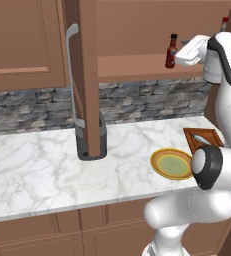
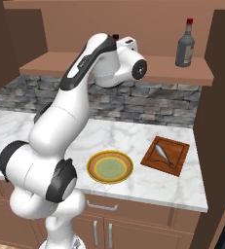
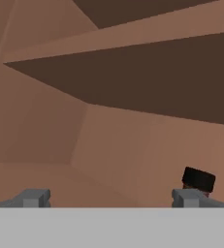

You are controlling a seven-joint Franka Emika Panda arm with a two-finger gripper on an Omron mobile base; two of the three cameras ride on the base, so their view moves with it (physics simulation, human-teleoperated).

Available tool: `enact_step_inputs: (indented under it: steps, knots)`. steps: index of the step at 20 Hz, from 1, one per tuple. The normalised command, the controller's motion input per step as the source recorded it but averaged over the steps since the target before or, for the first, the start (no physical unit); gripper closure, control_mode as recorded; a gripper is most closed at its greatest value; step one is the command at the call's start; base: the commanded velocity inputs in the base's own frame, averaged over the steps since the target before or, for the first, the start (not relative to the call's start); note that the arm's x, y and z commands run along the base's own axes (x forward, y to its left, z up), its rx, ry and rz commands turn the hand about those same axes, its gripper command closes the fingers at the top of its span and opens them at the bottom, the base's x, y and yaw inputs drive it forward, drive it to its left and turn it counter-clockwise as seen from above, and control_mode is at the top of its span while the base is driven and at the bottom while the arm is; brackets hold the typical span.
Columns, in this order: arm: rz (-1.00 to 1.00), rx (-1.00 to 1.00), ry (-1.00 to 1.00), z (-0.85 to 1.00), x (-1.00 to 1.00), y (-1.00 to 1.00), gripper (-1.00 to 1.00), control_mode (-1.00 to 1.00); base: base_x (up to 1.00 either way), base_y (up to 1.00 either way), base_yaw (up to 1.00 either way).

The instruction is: Pick the fish from the plate and place it on the cutting board. Then pick the condiment bottle from the cabinet and place it next to the cutting board.

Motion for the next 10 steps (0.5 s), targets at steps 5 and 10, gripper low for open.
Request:
enact_step_inputs:
  steps: [5,10]
  knots:
    - [-0.02,0.09,0.05,0.0,0.22,-0.04,-1.0,-1.0,0.0,0.0,0.0]
    - [-0.02,0.07,0.04,0.0,0.24,-0.12,-1.0,-1.0,0.0,0.0,0.0]
